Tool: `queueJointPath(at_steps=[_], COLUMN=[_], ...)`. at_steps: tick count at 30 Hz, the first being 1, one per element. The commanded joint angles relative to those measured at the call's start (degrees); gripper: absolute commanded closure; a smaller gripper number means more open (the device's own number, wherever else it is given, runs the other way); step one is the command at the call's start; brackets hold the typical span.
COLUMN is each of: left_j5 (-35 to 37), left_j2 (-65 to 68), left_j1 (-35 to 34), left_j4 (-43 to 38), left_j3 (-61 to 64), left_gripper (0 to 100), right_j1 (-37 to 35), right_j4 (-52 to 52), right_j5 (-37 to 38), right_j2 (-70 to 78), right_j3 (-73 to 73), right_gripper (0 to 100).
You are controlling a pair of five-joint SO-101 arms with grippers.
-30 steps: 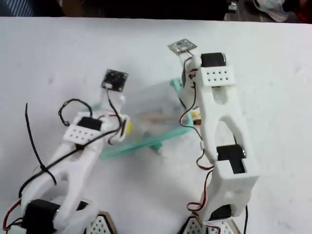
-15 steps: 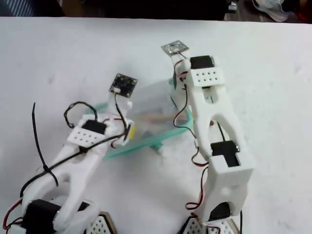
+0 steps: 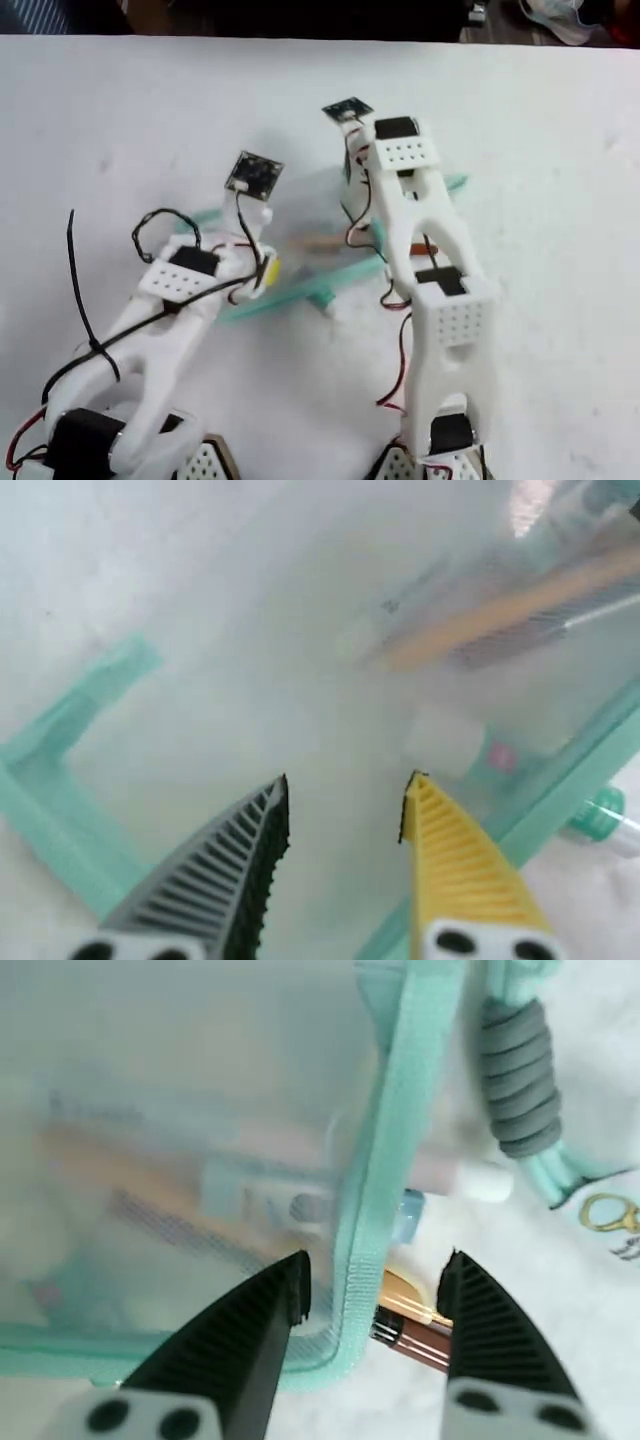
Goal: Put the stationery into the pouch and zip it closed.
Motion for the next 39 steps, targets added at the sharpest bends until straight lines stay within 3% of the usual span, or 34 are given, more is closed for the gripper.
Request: queueJointPath(at_steps=[1, 7, 14, 23, 33, 39], left_j5=[-0.5, -0.5, -0.5, -0.5, -0.5, -0.5], left_j2=[-2.2, -2.2, -2.2, -2.2, -2.2, -2.2], left_j1=[0.8, 0.8, 0.8, 0.5, 0.5, 0.5], left_j4=[-1.3, -1.3, -1.3, -1.3, -1.3, -1.3], left_j3=[-0.5, -0.7, -0.7, -0.7, -0.6, -0.7], left_gripper=[79, 79, 79, 79, 79, 79], right_j1=[-0.2, -3.1, -2.9, 7.0, 5.9, 6.0], right_j4=[1.0, 10.7, 10.4, 10.9, 2.2, 1.5], right_j5=[0.1, 7.3, 7.2, 7.2, 7.2, 7.2], right_j2=[5.8, 8.5, 9.2, 0.2, -1.0, -1.8], right_j3=[-4.2, -11.5, -12.0, -19.5, -21.1, -22.2], right_gripper=[79.2, 79.3, 79.4, 93.7, 72.7, 71.6])
